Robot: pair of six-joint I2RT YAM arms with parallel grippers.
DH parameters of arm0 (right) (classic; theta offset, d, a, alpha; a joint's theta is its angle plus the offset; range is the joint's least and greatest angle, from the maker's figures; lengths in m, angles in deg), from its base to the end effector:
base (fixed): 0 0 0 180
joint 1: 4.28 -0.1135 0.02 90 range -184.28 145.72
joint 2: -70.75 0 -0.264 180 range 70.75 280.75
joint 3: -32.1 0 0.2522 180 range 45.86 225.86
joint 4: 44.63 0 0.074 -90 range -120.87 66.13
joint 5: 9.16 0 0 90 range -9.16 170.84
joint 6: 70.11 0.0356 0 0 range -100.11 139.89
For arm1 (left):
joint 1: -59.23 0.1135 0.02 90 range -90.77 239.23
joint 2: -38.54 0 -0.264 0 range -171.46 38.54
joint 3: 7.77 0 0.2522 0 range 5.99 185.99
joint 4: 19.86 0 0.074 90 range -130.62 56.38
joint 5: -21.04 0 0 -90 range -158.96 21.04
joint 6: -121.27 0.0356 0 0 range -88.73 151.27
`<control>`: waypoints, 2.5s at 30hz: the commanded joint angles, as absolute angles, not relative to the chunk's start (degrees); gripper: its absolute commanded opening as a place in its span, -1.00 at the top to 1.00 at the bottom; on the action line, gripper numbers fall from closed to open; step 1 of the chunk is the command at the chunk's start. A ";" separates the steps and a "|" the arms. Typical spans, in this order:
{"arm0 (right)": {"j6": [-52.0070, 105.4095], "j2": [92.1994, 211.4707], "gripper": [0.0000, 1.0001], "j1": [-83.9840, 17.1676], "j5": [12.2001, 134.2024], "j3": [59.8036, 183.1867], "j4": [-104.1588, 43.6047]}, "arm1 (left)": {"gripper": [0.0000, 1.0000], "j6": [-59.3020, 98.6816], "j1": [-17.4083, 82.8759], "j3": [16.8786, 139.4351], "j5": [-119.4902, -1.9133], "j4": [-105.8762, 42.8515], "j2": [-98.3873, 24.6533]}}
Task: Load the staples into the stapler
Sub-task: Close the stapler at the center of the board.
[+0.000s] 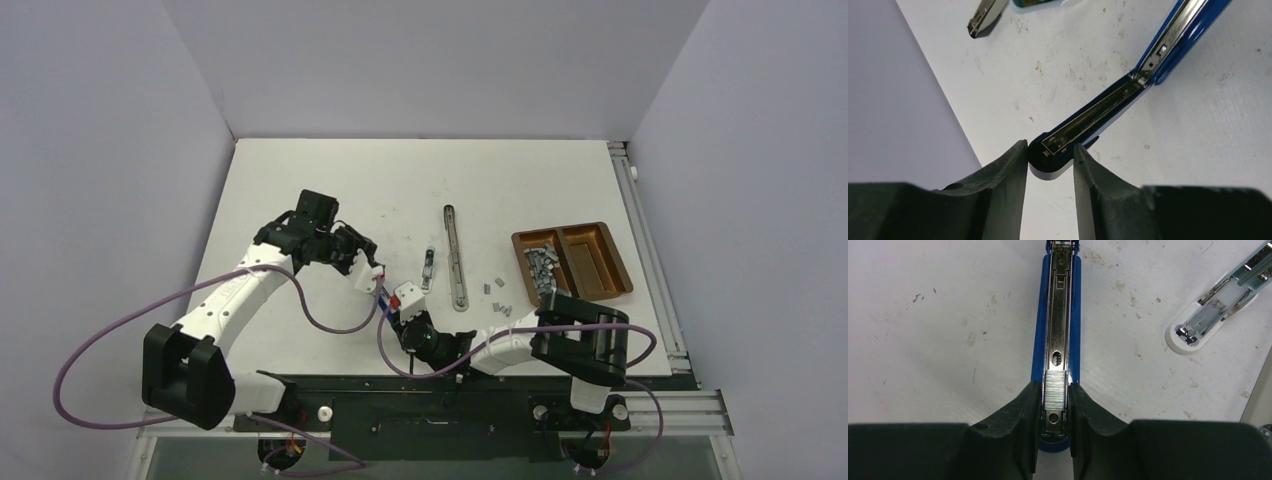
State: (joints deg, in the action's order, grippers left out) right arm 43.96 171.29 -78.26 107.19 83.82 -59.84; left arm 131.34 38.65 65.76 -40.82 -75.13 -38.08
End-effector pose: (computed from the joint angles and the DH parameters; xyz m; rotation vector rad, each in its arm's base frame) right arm 0.1042 0.3057 0.1246 -0.6528 2.0330 0.5323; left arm 0.2431 -0.1092 0.2670 2.1823 1.0462 -0.0279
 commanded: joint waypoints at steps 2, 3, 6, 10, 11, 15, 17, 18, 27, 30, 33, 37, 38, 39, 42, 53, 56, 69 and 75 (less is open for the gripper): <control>44.57 175.39 0.83 -77.26 104.35 87.19 -64.36 | 0.62 125.50 34.80 63.37 -30.62 -81.07 -37.70; 44.56 175.50 0.83 -77.29 104.35 87.24 -64.38 | 0.61 125.06 34.46 63.36 -30.52 -81.23 -37.34; 44.70 175.69 0.83 -77.13 104.34 87.15 -64.44 | 0.51 122.68 33.94 63.26 -30.10 -80.85 -36.16; 45.06 175.70 0.83 -76.97 104.34 86.99 -64.56 | 0.28 115.74 33.83 64.71 -29.23 -80.45 -35.26; 45.13 175.75 0.83 -76.97 104.33 86.99 -64.54 | 0.25 114.22 33.90 64.93 -29.05 -80.47 -34.86; 45.28 176.08 0.83 -77.02 104.18 87.12 -64.63 | 0.05 107.91 34.01 65.12 -29.14 -79.13 -32.91; 45.24 176.20 0.83 -77.05 104.18 87.32 -64.38 | -0.06 104.47 34.03 65.18 -29.37 -78.65 -31.87; 45.24 176.26 0.83 -77.01 104.22 87.34 -64.32 | -0.07 102.86 34.09 65.22 -29.43 -78.20 -31.37; 45.01 176.92 0.83 -77.30 105.03 88.52 -63.09 | -0.31 86.65 36.95 66.14 -33.25 -73.75 -28.44; 45.25 176.52 0.70 -77.44 105.73 89.02 -61.94 | -0.38 80.00 40.05 67.14 -34.85 -73.91 -28.75; 44.98 175.70 0.57 -77.47 105.94 89.07 -61.67 | -0.39 75.03 44.68 67.28 -34.33 -74.59 -28.66; 44.63 173.98 0.43 -78.41 107.14 88.68 -61.09 | -0.39 72.94 48.52 65.72 -34.69 -74.31 -27.00; 44.40 173.37 0.34 -78.72 107.13 88.26 -61.31 | -0.39 72.74 48.75 64.99 -35.02 -74.05 -26.29; 44.23 172.82 0.23 -78.86 107.00 87.95 -61.24 | -0.39 72.46 48.77 64.32 -35.38 -73.75 -25.61; 44.13 171.32 0.12 -79.28 106.93 86.94 -61.03 | -0.40 71.52 48.74 61.90 -35.35 -72.59 -24.22; 43.52 159.47 -0.20 -79.97 106.77 89.28 -51.96 | -0.50 63.83 49.07 63.91 -37.35 -71.60 -26.81; 44.28 154.17 -0.15 -78.58 106.06 89.63 -48.42 | -0.73 60.81 49.31 66.08 -37.97 -71.80 -28.81; 47.66 161.07 0.31 -76.22 101.13 92.97 -43.87 | -0.74 59.38 49.13 63.98 -38.56 -67.60 -30.25; 47.97 162.77 0.28 -75.83 101.08 93.74 -42.92 | -0.74 60.79 49.08 64.50 -38.51 -67.38 -31.62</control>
